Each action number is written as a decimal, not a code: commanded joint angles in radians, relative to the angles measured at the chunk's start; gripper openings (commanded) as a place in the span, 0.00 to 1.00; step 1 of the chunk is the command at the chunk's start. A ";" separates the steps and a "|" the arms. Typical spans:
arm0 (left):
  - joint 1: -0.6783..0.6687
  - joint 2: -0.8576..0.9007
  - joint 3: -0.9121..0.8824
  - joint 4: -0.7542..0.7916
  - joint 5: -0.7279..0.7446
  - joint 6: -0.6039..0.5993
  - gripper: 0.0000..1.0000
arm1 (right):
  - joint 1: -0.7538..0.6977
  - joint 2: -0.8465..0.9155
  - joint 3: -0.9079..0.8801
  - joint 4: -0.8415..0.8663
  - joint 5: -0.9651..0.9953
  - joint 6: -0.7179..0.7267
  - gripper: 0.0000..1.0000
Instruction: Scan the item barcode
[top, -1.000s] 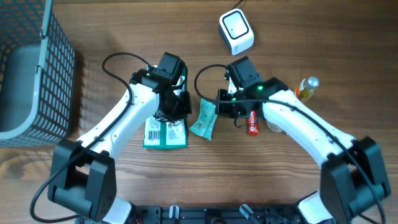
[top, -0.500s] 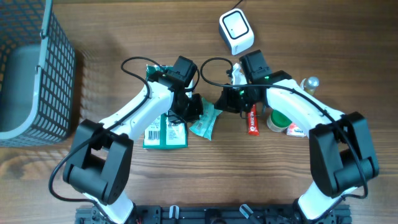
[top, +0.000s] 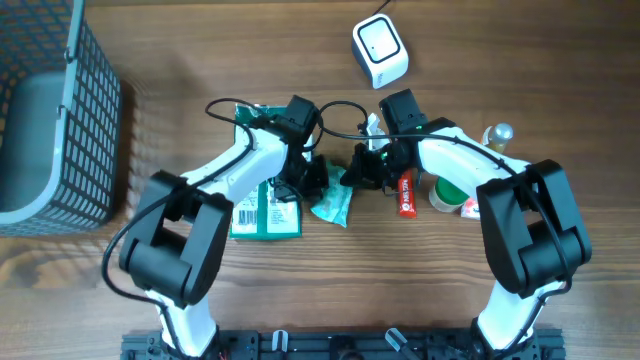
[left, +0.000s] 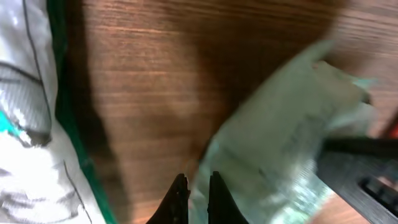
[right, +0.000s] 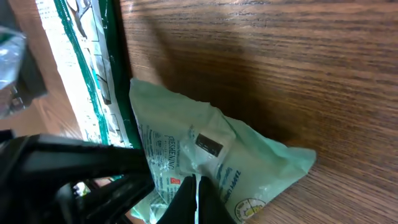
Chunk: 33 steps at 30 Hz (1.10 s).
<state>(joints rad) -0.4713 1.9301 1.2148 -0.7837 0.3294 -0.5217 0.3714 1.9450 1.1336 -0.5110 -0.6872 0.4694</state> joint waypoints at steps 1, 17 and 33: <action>-0.003 0.032 -0.005 0.003 -0.095 -0.010 0.04 | 0.002 0.017 -0.014 -0.004 0.040 -0.017 0.04; 0.140 -0.063 0.111 -0.223 0.396 0.294 0.04 | 0.002 0.017 -0.014 -0.002 0.058 -0.013 0.04; 0.108 -0.037 -0.193 0.154 0.351 0.146 0.04 | 0.002 0.017 -0.014 -0.002 0.058 0.005 0.04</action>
<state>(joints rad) -0.3641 1.8683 1.0729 -0.6807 0.7773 -0.2729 0.3714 1.9450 1.1336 -0.5144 -0.6571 0.4702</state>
